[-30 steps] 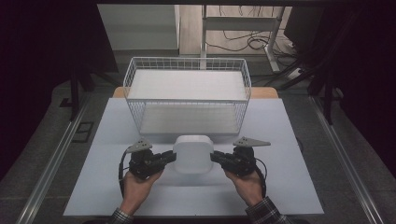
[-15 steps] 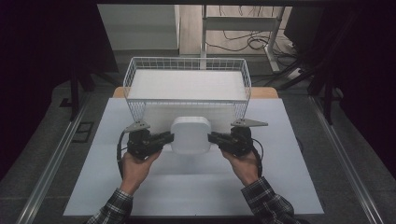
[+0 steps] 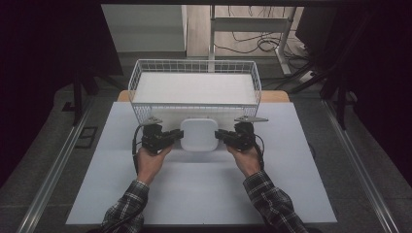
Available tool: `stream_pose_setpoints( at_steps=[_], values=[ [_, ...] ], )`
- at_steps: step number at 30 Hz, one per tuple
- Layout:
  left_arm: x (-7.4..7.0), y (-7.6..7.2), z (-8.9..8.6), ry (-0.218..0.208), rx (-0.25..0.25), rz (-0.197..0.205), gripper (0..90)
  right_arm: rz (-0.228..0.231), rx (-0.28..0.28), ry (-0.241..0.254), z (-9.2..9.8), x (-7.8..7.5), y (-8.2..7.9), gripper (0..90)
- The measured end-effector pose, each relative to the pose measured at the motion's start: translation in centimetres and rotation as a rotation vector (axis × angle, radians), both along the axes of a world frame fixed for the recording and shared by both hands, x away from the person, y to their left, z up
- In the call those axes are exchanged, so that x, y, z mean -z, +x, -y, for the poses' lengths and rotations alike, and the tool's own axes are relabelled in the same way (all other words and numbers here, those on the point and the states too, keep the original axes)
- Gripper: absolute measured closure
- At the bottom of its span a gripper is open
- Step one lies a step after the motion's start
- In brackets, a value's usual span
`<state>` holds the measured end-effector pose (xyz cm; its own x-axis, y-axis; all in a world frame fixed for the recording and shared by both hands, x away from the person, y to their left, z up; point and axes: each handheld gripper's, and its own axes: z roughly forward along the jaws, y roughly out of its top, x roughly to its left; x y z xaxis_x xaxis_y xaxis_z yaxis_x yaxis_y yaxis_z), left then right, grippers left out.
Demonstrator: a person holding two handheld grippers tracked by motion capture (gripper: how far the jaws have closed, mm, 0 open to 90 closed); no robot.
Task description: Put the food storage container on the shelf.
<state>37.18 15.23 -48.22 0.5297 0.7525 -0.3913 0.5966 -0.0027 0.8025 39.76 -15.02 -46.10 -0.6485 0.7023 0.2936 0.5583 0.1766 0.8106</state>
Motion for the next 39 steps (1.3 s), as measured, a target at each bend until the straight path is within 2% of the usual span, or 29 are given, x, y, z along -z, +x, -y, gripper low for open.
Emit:
stream_pose_setpoints(
  at_steps=[4, 7, 11, 16, 18, 19, 20, 21, 23, 27, 29, 30, 33, 39],
  values=[
    [1.0, 1.0, 0.2, 0.005, -0.008, -0.023, 77.5, -0.021, 0.013, -0.008, -0.1, 1.1, 0.9, 77.8],
    [1.3, 1.5, 0.1, -0.029, -0.008, -0.029, 77.6, -0.039, 0.024, 0.002, 0.0, 1.5, 1.5, 77.4],
    [1.3, 2.0, -0.1, -0.039, 0.0, -0.033, 77.3, -0.052, 0.022, 0.023, 0.2, 1.6, 2.1, 76.0],
    [1.5, 2.4, 0.3, -0.028, -0.018, -0.015, 73.2, -0.018, 0.034, -0.015, -0.5, 1.5, 2.5, 71.4],
    [1.7, 2.7, 0.2, -0.052, -0.024, -0.02, 72.2, -0.005, 0.046, -0.026, -0.8, 1.4, 2.8, 69.8],
    [1.7, 2.8, 0.2, -0.046, -0.032, -0.012, 71.8, -0.004, 0.052, -0.025, -0.8, 1.4, 2.9, 68.8],
    [1.7, 2.9, 0.3, -0.021, -0.044, -0.003, 70.4, 0.01, 0.063, -0.024, -0.8, 1.4, 3.0, 69.8],
    [1.7, 3.0, 0.4, -0.006, -0.054, -0.001, 70.8, 0.022, 0.067, -0.041, -1.0, 1.5, 3.0, 70.7],
    [1.7, 3.2, 0.6, 0.006, -0.067, 0.019, 70.9, 0.051, 0.079, -0.075, -1.4, 1.6, 3.1, 70.1],
    [1.7, 3.5, 0.8, 0.038, -0.094, 0.051, 67.5, 0.09, 0.114, -0.084, -1.8, 1.7, 3.3, 68.1],
    [1.4, 3.2, 0.8, 0.049, -0.106, 0.063, 65.2, 0.095, 0.122, -0.086, -1.8, 1.6, 3.2, 68.3],
    [1.2, 3.1, 0.7, 0.055, -0.104, 0.065, 62.7, 0.11, 0.117, -0.089, -1.6, 1.3, 3.1, 68.6],
    [0.7, 2.0, 0.1, 0.07, -0.102, 0.073, 56.1, 0.12, 0.089, -0.096, -1.2, 0.6, 2.6, 70.6],
    [0.8, -1.9, -0.6, 0.095, -0.041, 0.104, 29.2, 0.123, -0.013, -0.101, -0.2, 0.1, 0.3, 86.0]
  ],
)
